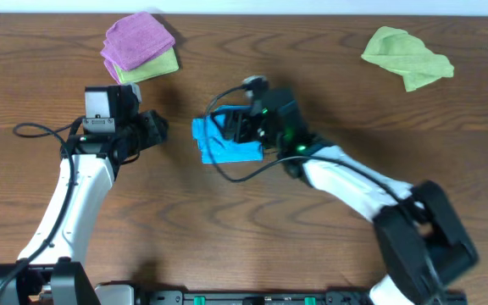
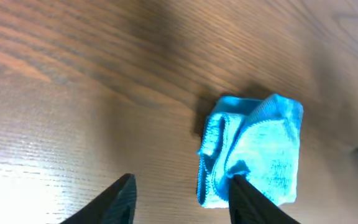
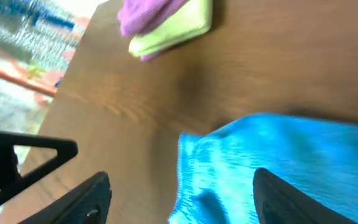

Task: Fold the cloth
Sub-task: 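Retract the right gripper to rest and grasp the folded blue cloth with the left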

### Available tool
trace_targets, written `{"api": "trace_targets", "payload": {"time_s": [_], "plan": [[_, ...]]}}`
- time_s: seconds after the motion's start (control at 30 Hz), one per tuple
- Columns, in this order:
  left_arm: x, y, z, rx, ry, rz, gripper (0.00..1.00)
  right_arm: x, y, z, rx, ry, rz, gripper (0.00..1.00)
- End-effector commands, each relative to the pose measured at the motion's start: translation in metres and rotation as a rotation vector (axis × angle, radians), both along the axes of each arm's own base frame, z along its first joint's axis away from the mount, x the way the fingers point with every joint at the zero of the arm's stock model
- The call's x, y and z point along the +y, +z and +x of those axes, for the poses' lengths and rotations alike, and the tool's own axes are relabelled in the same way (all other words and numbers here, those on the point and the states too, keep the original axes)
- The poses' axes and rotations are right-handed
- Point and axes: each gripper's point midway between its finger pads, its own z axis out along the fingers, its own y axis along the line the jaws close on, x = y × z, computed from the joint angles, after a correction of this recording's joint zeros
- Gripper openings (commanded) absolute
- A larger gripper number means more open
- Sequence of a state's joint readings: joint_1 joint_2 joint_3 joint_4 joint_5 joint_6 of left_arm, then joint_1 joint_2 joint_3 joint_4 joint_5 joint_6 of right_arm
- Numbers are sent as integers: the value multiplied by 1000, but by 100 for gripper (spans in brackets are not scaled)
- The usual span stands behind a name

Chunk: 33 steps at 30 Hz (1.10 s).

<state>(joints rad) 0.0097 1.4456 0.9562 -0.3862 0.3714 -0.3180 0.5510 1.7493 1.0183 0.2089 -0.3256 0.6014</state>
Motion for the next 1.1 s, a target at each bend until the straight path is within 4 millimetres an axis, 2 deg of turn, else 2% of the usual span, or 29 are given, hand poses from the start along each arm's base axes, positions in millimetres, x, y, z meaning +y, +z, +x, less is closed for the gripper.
{"api": "trace_targets", "payload": {"time_s": [0.0,0.03,0.13,0.17,0.23,0.47,0.6,0.73,0.9,1.07], "plan": [[-9,12,0,-24,-35,-48,59,-22,29,1,-89,13,-63,92],[-11,13,-1,-25,-43,-59,62,-29,33,-2,-93,15,-83,99],[-18,15,-3,-25,-72,-99,72,-51,45,-14,-92,24,-147,99],[-21,16,-3,-25,-82,-113,78,-59,47,-21,-86,29,-172,99],[-27,18,-5,-24,-102,-142,96,-76,48,-34,-61,39,-228,99],[-39,24,-9,-22,-149,-208,95,-143,43,-94,26,59,-477,99],[-41,20,-16,14,-141,-227,95,-169,48,-123,3,17,-482,99],[-46,13,-25,57,-146,-264,96,-194,38,-155,-7,-72,-432,99],[-51,1,-38,117,-134,-313,96,-206,30,-190,-49,-159,-322,99],[-57,-13,-52,178,-122,-349,96,-215,11,-221,-38,-212,-257,99]]}}
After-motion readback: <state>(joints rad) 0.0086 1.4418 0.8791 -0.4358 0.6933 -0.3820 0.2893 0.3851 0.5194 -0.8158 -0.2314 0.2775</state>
